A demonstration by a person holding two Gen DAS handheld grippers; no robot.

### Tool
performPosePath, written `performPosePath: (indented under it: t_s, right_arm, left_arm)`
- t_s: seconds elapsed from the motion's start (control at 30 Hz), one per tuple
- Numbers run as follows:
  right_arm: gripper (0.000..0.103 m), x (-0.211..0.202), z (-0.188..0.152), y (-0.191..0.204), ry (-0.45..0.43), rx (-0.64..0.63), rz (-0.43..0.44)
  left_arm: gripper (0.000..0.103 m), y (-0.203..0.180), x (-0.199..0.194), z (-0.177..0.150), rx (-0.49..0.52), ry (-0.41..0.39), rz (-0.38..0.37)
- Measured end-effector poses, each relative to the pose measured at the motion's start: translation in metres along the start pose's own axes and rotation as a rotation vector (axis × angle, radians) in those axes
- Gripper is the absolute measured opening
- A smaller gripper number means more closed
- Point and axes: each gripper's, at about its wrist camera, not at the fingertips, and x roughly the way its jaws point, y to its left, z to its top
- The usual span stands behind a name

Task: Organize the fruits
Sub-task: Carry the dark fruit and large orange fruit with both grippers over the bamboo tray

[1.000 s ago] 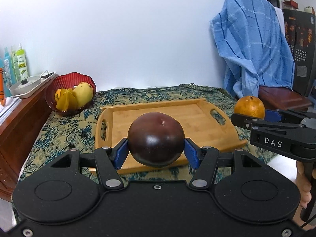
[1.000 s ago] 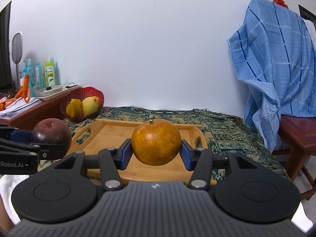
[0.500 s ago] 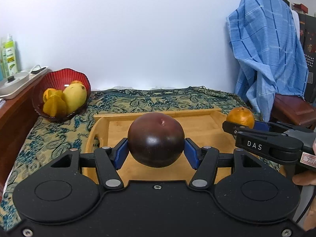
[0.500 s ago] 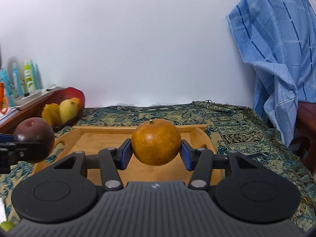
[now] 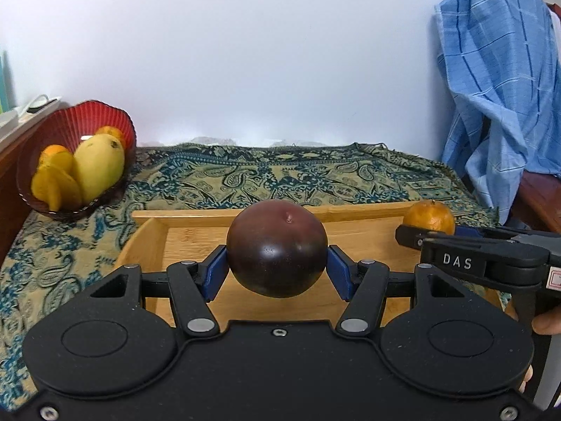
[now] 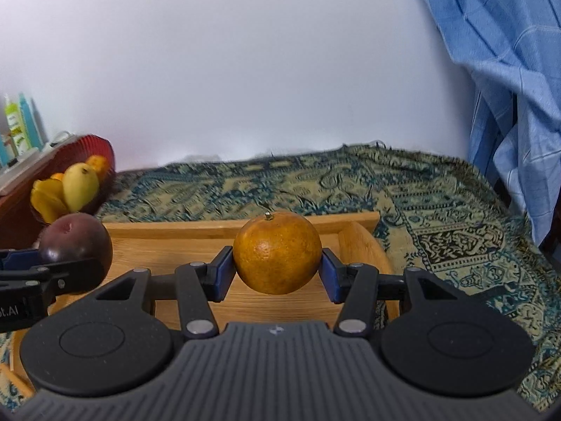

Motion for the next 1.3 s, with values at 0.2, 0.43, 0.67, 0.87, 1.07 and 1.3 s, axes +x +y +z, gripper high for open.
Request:
performPosePath:
  t_s: [0.2,0.43,0.67,0.87,1.07,1.3]
  right_arm:
    - [0.055,0.024,0.0,-0.005,0.046,-0.009,-0.005]
    - [0.055,0.04,0.0,-0.013,0.096,0.028,-0.009]
    - [0.055,0.041,0.0,-0.017,0.096,0.022,-0.008]
    - [0.055,0.042,-0.001,-0.02,0.087,0.026,-0.005]
    - [0.055,0.037,0.003,-0.021,0.029,0.045,-0.008]
    - [0.055,0.045,0.003,-0.019,0.051,0.034,-0.021]
  left_arm:
    - [0.058,-0.001,0.03,0.0,-0.032,0.037,-0.006]
    - [0.058,-0.005,0.057,-0.002,-0.041,0.063,0.016]
    - [0.058,-0.01,0.069,-0.008,-0.029,0.067,0.028]
    - [0.058,-0.013,0.072,-0.007,-0.005,0.057,0.028]
    - [0.058,-0.009,0.08,-0.003,-0.03,0.046,0.02]
    - [0.059,-0.009,0.086,-0.002,-0.047,0.033,0.013]
